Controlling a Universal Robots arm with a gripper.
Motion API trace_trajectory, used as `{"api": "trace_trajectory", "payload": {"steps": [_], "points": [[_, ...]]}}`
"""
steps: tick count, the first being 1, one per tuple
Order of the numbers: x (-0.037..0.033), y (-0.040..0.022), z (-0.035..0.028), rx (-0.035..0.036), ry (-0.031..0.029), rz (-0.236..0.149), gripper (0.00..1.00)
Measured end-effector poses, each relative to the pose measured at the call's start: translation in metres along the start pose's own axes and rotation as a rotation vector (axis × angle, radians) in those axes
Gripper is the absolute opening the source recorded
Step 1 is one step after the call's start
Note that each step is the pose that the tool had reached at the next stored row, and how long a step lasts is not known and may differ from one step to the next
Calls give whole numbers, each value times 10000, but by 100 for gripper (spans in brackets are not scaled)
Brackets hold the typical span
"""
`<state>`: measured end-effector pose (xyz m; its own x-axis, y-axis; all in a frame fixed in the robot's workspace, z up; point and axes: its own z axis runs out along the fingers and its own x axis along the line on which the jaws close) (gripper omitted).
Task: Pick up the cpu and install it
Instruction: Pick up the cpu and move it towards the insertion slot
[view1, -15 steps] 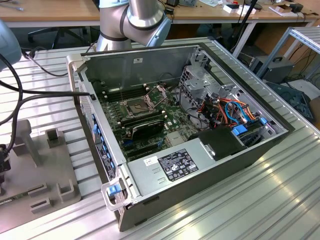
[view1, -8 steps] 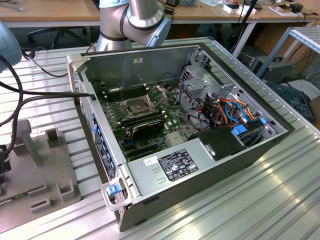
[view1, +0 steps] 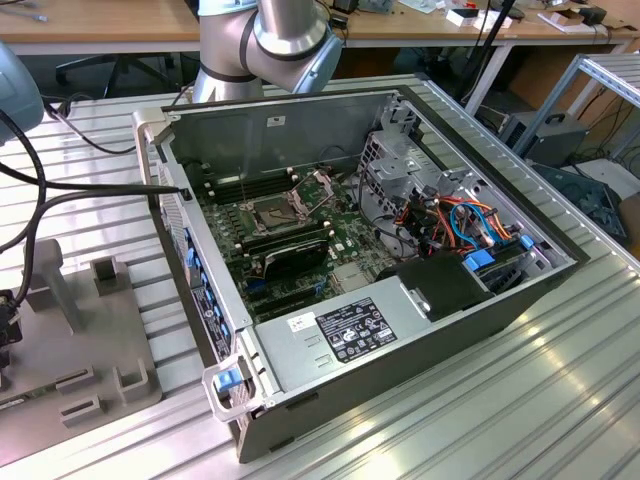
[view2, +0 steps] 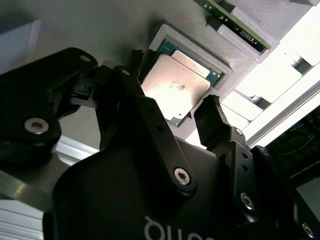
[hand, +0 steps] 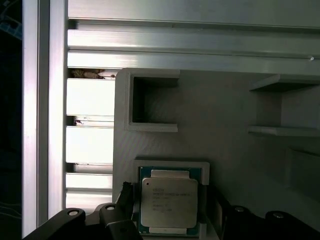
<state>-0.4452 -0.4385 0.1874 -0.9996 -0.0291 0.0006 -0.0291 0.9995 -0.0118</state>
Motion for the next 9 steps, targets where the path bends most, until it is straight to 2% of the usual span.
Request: {"api": "trace_trajectory", "payload": {"steps": [3,4,9], "points": [[0,0,0,0,0,0,68],[0,0,0,0,0,0,61],[0,0,0,1,0,0,61]]}}
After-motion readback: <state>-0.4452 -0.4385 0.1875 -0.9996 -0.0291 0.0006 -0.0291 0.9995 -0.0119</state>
